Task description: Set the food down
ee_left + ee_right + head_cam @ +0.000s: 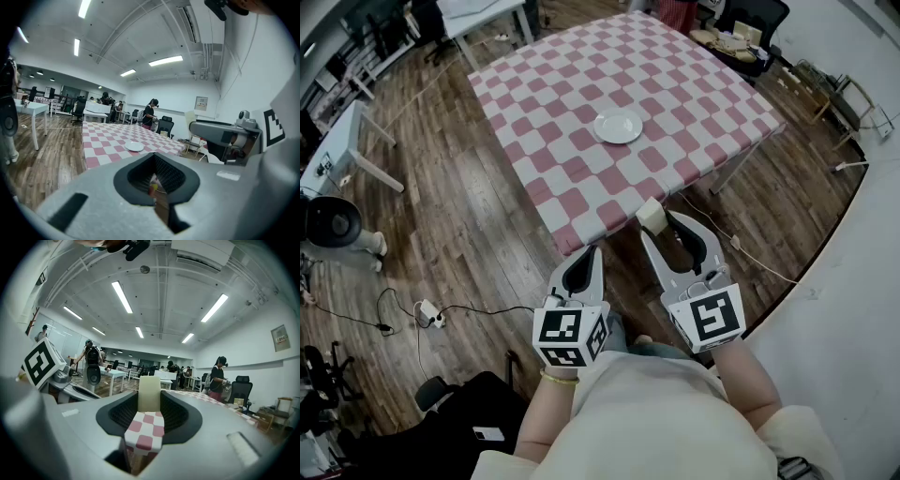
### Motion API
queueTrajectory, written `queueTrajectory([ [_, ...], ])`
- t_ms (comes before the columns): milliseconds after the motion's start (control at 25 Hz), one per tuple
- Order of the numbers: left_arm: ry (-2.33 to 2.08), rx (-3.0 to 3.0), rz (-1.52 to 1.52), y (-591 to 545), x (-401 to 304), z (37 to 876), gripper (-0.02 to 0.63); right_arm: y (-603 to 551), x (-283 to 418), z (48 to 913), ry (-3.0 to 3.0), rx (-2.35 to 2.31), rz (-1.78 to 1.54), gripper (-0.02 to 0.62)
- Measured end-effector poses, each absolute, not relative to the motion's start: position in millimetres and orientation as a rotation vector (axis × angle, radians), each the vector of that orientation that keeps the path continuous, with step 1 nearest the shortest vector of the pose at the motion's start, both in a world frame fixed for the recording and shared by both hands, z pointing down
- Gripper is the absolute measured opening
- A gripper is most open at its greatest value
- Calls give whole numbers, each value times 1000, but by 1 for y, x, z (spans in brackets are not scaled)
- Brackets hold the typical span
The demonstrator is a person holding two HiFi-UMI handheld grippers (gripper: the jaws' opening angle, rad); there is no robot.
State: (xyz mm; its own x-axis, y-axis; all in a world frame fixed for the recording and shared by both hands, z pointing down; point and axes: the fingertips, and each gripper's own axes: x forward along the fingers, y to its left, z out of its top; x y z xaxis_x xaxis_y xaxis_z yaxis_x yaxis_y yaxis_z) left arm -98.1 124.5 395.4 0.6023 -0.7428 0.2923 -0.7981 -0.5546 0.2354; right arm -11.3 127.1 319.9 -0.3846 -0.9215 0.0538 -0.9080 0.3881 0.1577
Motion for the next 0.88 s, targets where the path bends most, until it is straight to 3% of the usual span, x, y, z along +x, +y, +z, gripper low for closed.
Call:
queueTrajectory([
  [360,-1227,2509,214,197,-78,393,-2,212,1,333,-2517,1681,-16,158],
  [880,-1234,2548,193,207,-61,377,-2,224,14,325,-2557,1662,-10,158],
])
